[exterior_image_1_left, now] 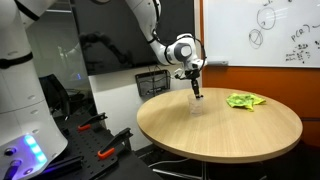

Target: Put the pen on the table

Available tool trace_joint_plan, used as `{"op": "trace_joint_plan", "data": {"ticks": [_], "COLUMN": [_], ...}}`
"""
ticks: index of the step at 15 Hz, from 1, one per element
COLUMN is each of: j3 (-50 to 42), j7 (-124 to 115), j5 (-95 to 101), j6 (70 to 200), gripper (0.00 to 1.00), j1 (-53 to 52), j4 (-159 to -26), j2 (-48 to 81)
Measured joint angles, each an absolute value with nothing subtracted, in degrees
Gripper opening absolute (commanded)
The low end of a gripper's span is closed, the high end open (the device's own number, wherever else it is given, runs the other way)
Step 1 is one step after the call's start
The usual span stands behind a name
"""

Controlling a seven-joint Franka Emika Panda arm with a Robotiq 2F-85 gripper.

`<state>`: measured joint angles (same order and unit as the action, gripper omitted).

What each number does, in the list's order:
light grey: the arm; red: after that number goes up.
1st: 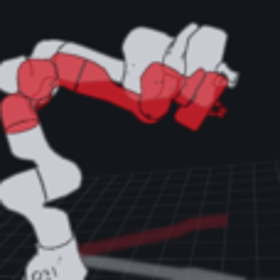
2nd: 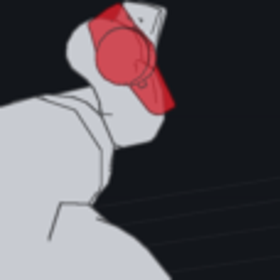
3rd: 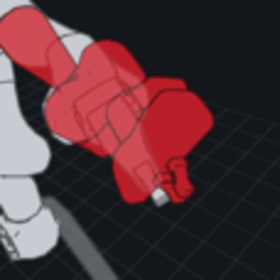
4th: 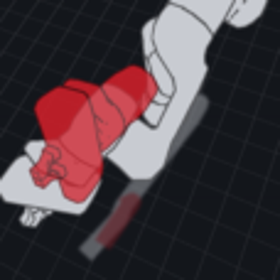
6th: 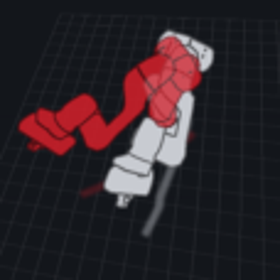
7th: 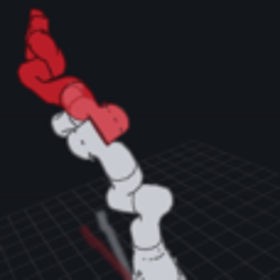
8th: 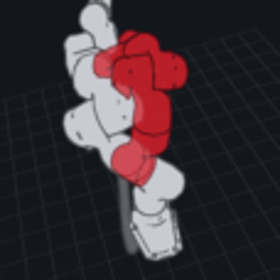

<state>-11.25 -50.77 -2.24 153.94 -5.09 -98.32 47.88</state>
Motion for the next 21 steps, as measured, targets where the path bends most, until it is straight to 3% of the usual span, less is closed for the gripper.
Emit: {"op": "trace_joint_plan", "data": {"ticks": [2,3,5,7,21], "j3": [-11.44,-11.47,-11.57,-11.87,-21.1], "j7": [-50.77,-50.77,-50.77,-50.77,-50.96], "j5": [-2.26,-2.27,-2.28,-2.28,2.25], "j6": [153.94,153.93,153.93,153.93,153.85], "gripper": [0.39,0.39,0.14,0.0,0.04], "j1": [-5.05,-5.05,-5.08,-5.2,-13.53], "j4": [-97.85,-97.56,-96.9,-96.27,-97.38], "j2": [48.57,48.93,49.68,50.41,47.9]}}
